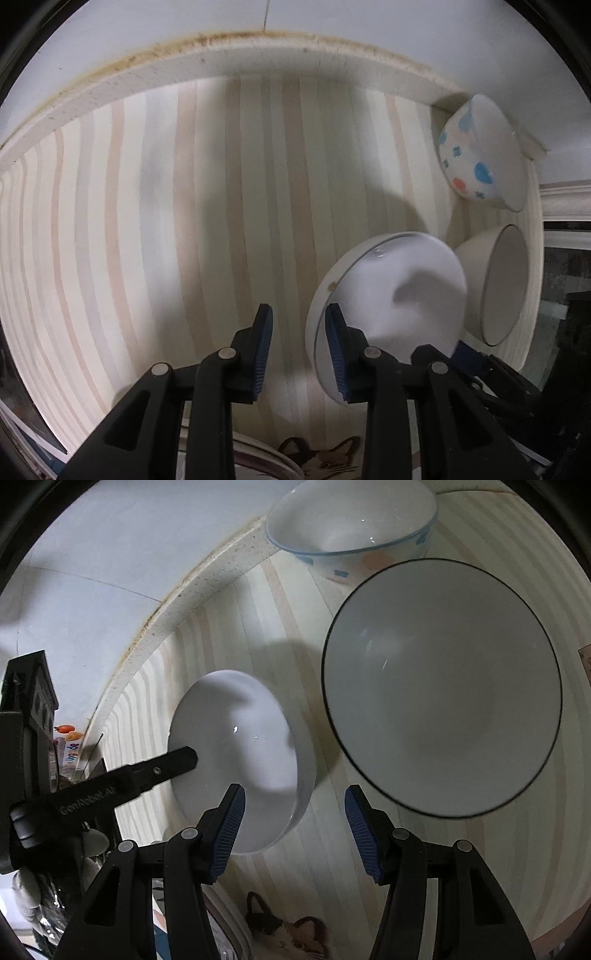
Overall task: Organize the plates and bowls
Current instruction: 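Move both grippers to a plain white bowl and grasp its rim, then lift the plain white bowl and carry it toward the plate stack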
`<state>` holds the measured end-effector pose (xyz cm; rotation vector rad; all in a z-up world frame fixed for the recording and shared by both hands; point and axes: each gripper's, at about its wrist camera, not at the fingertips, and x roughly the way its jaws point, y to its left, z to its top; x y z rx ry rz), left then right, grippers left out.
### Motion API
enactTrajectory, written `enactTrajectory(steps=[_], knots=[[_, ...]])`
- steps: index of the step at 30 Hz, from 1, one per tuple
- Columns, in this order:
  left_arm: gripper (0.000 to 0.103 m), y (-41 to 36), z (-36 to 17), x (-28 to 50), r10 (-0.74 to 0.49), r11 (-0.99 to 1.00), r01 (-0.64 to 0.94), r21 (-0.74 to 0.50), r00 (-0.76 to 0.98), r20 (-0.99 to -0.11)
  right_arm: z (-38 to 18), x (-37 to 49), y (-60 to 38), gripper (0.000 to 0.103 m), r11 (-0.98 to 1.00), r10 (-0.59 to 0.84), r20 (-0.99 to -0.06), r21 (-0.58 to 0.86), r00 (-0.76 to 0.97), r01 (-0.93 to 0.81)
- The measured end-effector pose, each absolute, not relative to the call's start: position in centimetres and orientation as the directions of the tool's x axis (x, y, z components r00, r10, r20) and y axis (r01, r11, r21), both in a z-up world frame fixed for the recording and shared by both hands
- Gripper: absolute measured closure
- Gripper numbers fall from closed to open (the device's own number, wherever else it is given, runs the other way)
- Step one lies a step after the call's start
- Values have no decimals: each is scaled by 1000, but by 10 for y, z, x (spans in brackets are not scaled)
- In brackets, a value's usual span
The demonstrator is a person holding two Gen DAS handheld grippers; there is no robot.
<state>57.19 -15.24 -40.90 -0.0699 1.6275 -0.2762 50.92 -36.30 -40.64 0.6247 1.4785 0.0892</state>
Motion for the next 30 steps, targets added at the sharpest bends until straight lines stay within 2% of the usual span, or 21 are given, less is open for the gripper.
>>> enactTrajectory(steps=[1, 2, 5, 6, 8, 10, 18, 24, 30], knots=[[76, -155, -414, 571, -209, 968, 121, -218, -83, -974, -407, 510, -362, 45, 843, 423, -898, 438, 120, 311], [76, -157, -419, 569, -203, 970, 118, -212, -85, -975, -408, 511, -361, 52, 848, 415, -901, 433, 123, 306], [76, -163, -425, 564, -214, 968, 124, -220, -55, -975, -410, 511, -356, 81, 866, 394, -911, 412, 121, 284], [77, -165, -425, 563, -221, 966, 126, -225, -43, -974, -411, 511, -355, 85, 867, 396, -910, 415, 125, 276], [87, -170, -426, 558, -231, 963, 134, -232, -24, -973, -408, 511, -352, 85, 879, 382, -914, 405, 136, 253], [88, -174, -425, 551, -223, 964, 148, -222, -9, -975, -406, 511, -348, 85, 890, 366, -920, 391, 141, 237], [88, -192, -400, 499, -197, 961, 209, -182, 54, -979, -388, 494, -348, 86, 895, 373, -915, 398, 152, 202], [88, -206, -383, 437, -222, 947, 250, -202, 51, -974, -362, 450, -364, 86, 900, 380, -913, 402, 149, 169], [88, -228, -388, 389, -232, 936, 278, -215, 27, -972, -354, 401, -382, 86, 912, 365, -923, 381, 123, 152]])
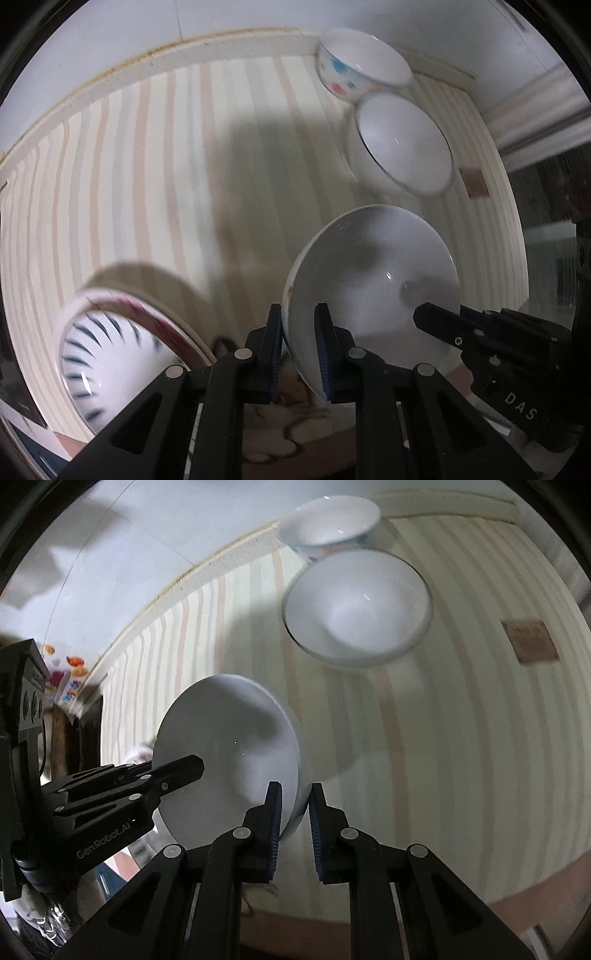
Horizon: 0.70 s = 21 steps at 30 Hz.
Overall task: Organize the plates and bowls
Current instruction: 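Lift the plain white bowl and carry it toward the plate stack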
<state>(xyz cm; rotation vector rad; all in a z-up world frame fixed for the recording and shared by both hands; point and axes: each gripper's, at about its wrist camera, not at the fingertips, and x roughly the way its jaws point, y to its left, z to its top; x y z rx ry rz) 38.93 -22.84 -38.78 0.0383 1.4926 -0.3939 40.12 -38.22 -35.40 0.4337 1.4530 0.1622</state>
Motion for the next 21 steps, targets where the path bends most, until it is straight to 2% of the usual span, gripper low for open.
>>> enactTrajectory(steps=[7, 17, 21], knots=[[88, -254, -402, 386, -206, 932, 305, -194, 8, -978, -372, 365, -406, 86, 908, 366, -925, 379, 98, 181], [88, -273, -422, 380, -147, 933, 329, -147, -25, -989, -397, 359, -412, 86, 914, 360, -931, 366, 66, 177], [87, -267, -394, 389, -152, 933, 331, -144, -2, -988, -394, 366, -418, 86, 888, 412, -910, 411, 38, 207]])
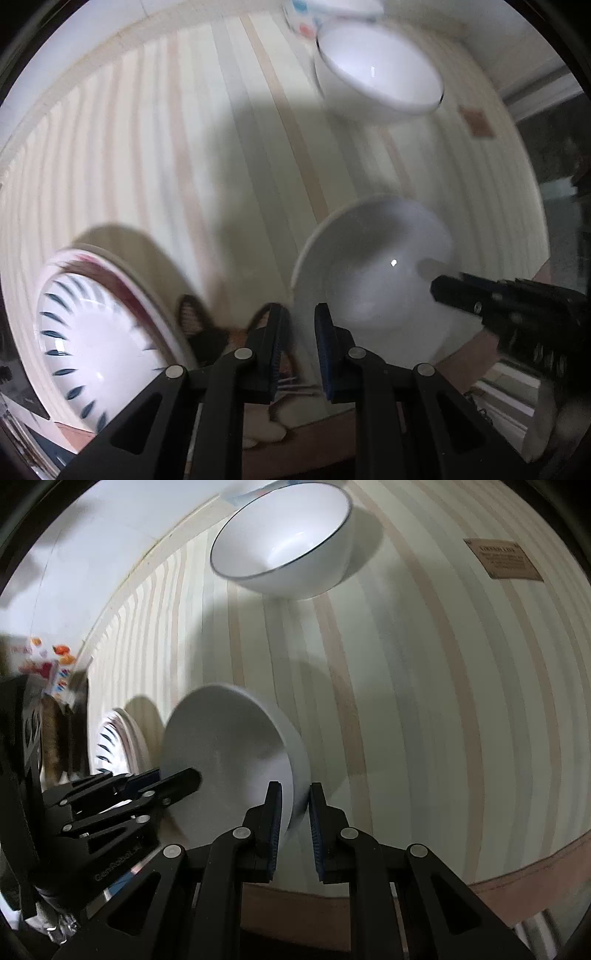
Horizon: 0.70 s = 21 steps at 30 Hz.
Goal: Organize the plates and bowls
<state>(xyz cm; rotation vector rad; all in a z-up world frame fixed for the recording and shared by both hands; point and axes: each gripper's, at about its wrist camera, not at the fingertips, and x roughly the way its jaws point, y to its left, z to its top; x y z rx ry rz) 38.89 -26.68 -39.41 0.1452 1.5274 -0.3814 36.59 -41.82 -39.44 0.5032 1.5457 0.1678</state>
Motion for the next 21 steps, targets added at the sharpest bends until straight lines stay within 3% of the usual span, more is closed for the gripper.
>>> enactTrajectory(steps=[2, 5, 8, 14, 21], knots=[[87, -256, -366, 397, -153, 936, 328, -128, 52, -987, -379, 374, -434, 84, 877, 423, -904, 427, 69, 222], [76, -252, -338, 420, -158, 950, 290, -118, 119, -980, -356, 388, -463, 63, 850, 439, -888, 459, 136, 259], [75, -258, -332, 453, -170, 958, 256, -132, 133, -977, -339, 409, -486, 47, 823, 455, -866, 498, 208, 273], [75, -287, -349, 514, -279, 946, 188, -263, 65, -958, -347, 466, -507, 47, 820, 434, -865, 495, 250, 289], [75, -328, -393, 549, -231, 947, 225, -229, -15, -973, -387, 505, -502, 49, 814, 440, -869, 492, 226, 307]])
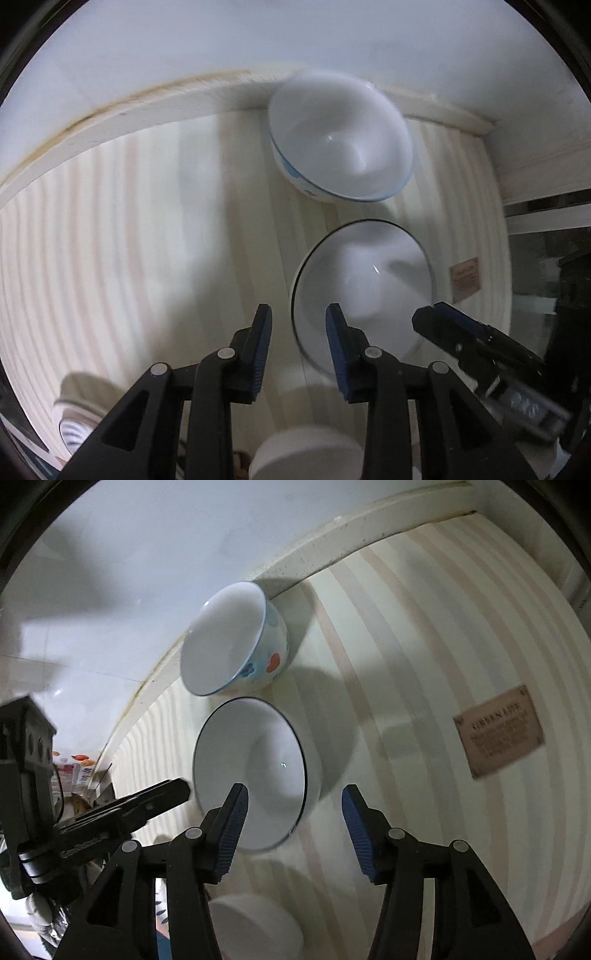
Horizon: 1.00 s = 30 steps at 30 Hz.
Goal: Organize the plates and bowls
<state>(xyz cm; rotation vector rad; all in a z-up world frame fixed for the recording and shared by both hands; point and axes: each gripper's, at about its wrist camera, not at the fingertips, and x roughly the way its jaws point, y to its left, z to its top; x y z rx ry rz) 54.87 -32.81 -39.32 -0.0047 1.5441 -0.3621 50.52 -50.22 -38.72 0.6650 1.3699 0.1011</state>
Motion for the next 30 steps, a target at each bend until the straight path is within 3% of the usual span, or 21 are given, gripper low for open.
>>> enactTrajectory(steps=[1, 3, 4, 6, 15, 30], knots=[[75, -332, -401, 551, -217, 948, 233, -215, -19, -976, -393, 509, -501, 52, 818, 437, -872, 487, 219, 307], [81, -337, -409, 553, -200, 947, 253, -197, -12, -980, -400, 514, -499, 75, 829, 428, -881, 472, 204, 300], [86, -339, -412, 552, -193, 946, 263, -188, -7, -981, -404, 516, -497, 79, 839, 416, -888, 458, 195, 295], [86, -342, -413, 549, -189, 943, 281, -180, 5, -982, -405, 516, -494, 89, 862, 376, -906, 419, 194, 284], [86, -334, -390, 532, -193, 938, 303, -171, 44, -980, -398, 504, -478, 91, 892, 331, -922, 375, 200, 253], [86, -287, -328, 438, -240, 924, 318, -211, 54, -969, -309, 408, -441, 91, 923, 329, -913, 365, 240, 125]])
